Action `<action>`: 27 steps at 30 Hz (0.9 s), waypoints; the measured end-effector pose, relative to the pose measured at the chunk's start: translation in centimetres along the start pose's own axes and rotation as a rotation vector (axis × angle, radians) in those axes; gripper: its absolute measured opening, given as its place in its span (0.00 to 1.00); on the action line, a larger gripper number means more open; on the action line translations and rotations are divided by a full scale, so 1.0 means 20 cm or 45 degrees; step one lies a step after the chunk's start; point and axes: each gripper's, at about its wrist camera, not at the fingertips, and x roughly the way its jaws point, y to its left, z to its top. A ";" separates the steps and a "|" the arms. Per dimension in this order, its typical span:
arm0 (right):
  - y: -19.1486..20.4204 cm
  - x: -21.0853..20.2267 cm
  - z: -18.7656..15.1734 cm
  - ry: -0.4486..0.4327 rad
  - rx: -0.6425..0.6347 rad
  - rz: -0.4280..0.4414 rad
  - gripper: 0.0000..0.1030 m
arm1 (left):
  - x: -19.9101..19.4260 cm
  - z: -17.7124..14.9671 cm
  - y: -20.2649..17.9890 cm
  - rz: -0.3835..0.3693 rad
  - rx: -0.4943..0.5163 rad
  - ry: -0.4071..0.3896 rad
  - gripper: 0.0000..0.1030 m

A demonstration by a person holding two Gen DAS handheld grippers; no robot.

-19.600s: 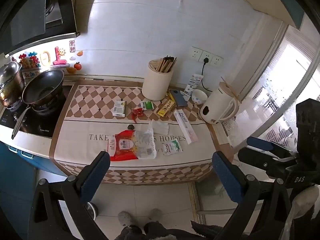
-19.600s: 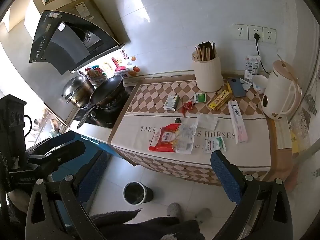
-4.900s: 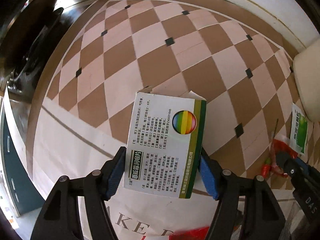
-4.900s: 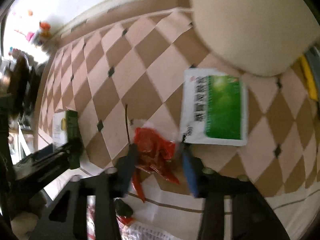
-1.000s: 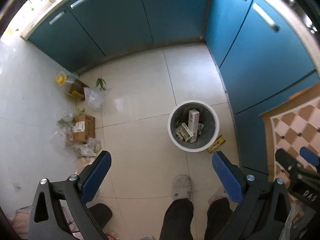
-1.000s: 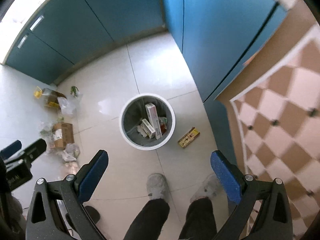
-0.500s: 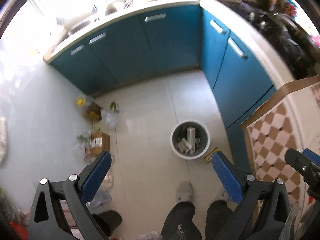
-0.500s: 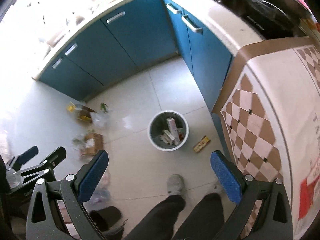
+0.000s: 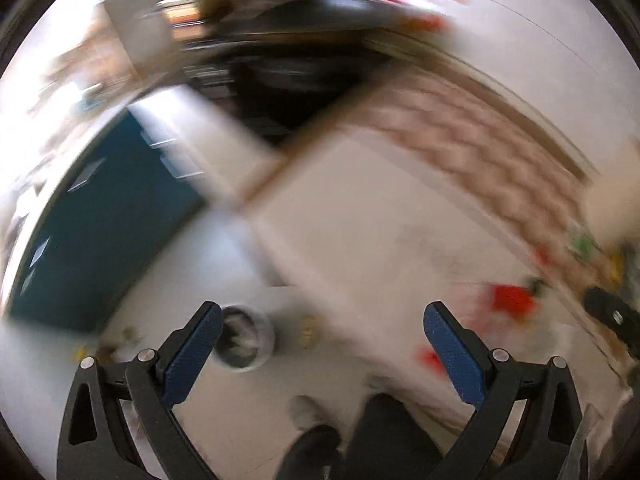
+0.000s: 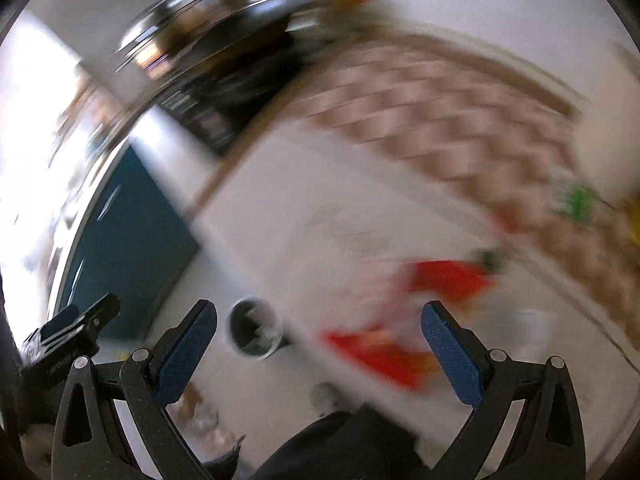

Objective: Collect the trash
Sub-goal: 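Move both tools back toward the counter, then grasp the red chili pepper with the right tool while the left grasps a dark scrap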

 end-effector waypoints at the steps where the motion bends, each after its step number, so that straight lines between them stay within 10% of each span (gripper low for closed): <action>1: -0.12 -0.02 0.03 -0.011 0.044 -0.027 1.00 | 0.04 0.04 -0.14 -0.047 0.060 0.018 0.99; 5: -0.72 -0.09 0.10 -0.057 0.299 -0.118 1.00 | 0.24 0.14 -0.67 -0.212 0.299 0.129 0.70; 13: -1.32 -0.07 0.10 -0.114 0.527 -0.220 0.99 | 0.59 0.13 -1.23 -0.216 0.551 0.317 0.53; 17: -1.45 0.07 0.09 -0.060 0.569 -0.217 0.97 | 0.71 0.13 -1.31 -0.260 0.557 0.397 0.23; 27: -1.35 0.24 0.21 -0.013 0.485 -0.131 0.95 | 0.64 0.39 -1.06 -0.154 0.341 0.259 0.20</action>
